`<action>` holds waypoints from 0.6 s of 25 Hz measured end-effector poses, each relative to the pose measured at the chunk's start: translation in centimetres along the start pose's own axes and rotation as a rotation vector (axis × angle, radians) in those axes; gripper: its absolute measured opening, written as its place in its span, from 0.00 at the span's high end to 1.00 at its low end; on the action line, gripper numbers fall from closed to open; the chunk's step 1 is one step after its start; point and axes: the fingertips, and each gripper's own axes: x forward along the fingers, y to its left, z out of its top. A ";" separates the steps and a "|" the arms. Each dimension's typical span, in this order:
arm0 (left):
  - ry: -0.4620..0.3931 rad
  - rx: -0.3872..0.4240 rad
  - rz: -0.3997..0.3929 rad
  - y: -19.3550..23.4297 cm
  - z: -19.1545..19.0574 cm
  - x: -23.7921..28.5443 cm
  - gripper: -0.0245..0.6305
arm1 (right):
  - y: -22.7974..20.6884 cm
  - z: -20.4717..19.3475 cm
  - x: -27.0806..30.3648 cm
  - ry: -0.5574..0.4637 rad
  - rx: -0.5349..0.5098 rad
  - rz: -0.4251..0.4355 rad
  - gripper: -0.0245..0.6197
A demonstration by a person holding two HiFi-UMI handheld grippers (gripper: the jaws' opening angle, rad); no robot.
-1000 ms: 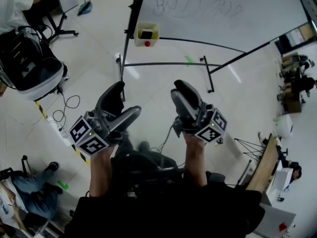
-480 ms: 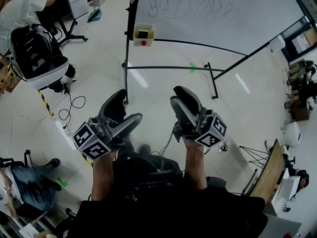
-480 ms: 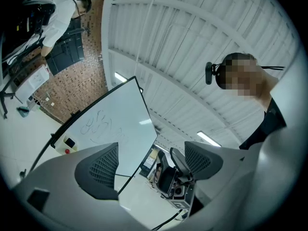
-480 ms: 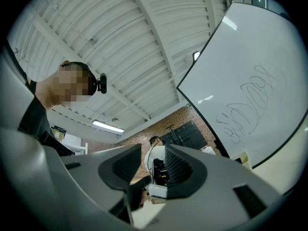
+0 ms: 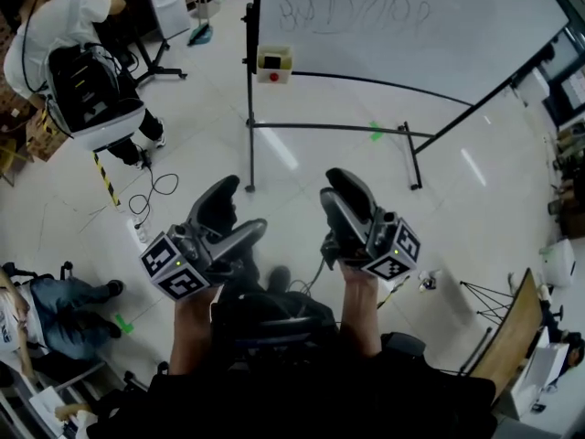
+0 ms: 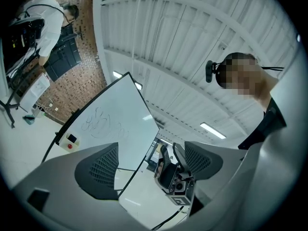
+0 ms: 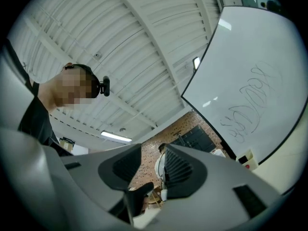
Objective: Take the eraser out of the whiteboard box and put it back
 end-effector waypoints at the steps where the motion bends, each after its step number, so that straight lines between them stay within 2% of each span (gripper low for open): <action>1: 0.002 0.004 0.004 -0.2 -0.1 -0.3 0.31 | 0.1 -0.1 -0.2 -0.002 0.006 0.002 0.69; 4: 0.008 0.013 -0.001 -0.7 -0.1 -0.6 0.31 | 0.6 -0.2 -0.6 -0.014 0.003 0.000 0.69; 8: 0.023 0.013 -0.053 -1.6 0.2 -0.2 0.31 | 1.6 0.6 -1.0 -0.044 -0.035 -0.018 0.69; 15: 0.015 0.003 -0.110 -1.8 2.8 -2.8 0.31 | 4.3 -0.3 1.8 -0.041 -0.085 -0.039 0.69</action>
